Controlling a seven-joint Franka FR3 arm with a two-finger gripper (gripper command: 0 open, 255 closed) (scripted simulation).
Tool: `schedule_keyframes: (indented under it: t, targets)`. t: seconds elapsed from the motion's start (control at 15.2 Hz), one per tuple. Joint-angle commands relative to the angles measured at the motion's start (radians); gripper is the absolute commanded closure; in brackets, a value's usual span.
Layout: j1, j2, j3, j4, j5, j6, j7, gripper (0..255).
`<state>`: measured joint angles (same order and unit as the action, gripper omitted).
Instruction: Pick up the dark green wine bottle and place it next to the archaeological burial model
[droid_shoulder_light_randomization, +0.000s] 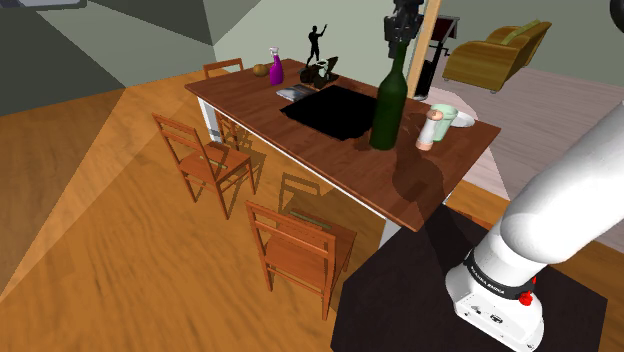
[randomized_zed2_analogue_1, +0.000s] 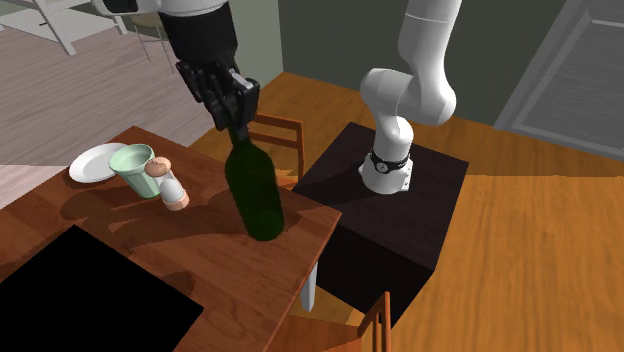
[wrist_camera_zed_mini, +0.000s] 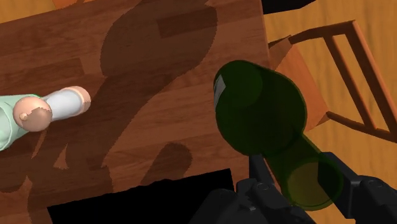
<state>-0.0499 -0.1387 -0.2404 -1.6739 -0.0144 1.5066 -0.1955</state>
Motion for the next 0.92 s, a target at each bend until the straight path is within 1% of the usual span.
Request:
schedule_keyframes:
  t: [0.0, 0.33, 0.46, 0.59, 0.73, 0.79, 0.86]
  targets:
    - [0.011, 0.075, 0.009, 0.079, 0.019, -0.006, 0.018, 255]
    - [0.03, 0.264, 0.028, 0.31, 0.061, -0.051, 0.062, 255]
    - [0.033, 0.351, 0.036, 0.428, 0.079, -0.083, 0.079, 255]
    - [0.033, 0.451, 0.042, 0.57, 0.097, -0.126, 0.096, 255]
    - [0.026, 0.574, 0.05, 0.758, 0.119, -0.192, 0.115, 255]
    - [0.003, 0.743, 0.061, 1.04, 0.146, -0.304, 0.137, 255]
    - [0.012, 0.705, 0.061, 0.958, 0.138, -0.26, 0.135, 255]
